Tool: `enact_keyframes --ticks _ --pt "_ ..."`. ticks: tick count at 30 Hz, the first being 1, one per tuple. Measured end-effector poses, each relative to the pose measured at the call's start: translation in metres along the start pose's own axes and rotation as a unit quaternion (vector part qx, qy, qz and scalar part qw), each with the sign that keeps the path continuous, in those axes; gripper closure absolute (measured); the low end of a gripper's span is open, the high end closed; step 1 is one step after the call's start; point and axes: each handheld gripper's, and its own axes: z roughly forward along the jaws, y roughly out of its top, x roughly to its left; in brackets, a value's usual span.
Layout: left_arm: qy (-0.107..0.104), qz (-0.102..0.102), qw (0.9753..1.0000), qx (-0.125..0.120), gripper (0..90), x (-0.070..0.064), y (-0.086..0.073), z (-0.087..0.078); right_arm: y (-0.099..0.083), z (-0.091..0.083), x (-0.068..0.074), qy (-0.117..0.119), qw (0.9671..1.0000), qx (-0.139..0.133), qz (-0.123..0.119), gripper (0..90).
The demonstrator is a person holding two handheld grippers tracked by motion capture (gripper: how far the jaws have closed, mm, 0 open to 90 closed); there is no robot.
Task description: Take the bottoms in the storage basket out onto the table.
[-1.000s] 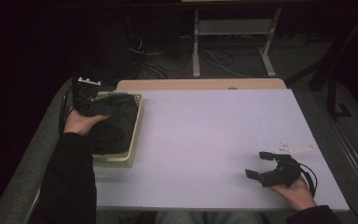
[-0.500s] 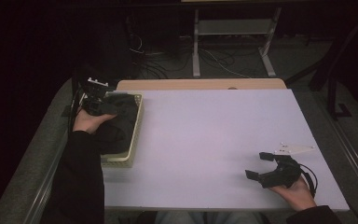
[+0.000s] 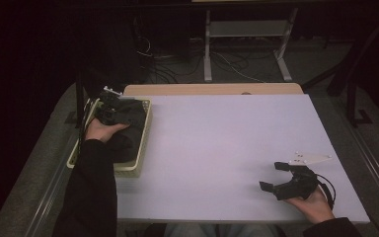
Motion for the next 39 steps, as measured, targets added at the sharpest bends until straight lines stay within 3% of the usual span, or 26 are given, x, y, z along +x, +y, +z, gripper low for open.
enact_keyframes --ticks 9,16,22,31,34,37,39 --pt "0.005 -0.003 0.9999 0.012 0.0 0.0 0.001 0.01 0.0 -0.001 0.001 0.003 1.0 -0.001 -0.005 0.2" --pt "0.001 0.005 0.9981 0.061 0.0 0.0 0.0 0.02 0.0 -0.001 0.001 0.002 1.0 -0.002 -0.007 0.2" --pt "0.004 0.005 0.9964 0.084 0.0 0.0 -0.001 0.031 0.0 -0.002 0.001 0.002 1.0 -0.001 -0.008 0.3" --pt "0.007 -0.007 0.9951 0.099 0.0 0.004 -0.001 0.044 -0.001 -0.003 0.0 0.002 1.0 -0.002 -0.008 0.3" --pt "0.016 -0.013 0.9942 0.105 0.6 0.003 -0.001 0.047 -0.001 -0.002 0.001 0.002 1.0 -0.001 -0.008 0.2" --pt "0.041 -0.008 0.9927 0.113 6.8 -0.003 0.001 0.052 0.0 -0.002 0.001 0.003 0.9999 0.0 -0.011 0.2" --pt "0.034 -0.012 0.9927 0.115 10.2 -0.003 0.001 0.051 -0.001 -0.001 0.001 0.004 0.9999 0.001 -0.014 0.3"
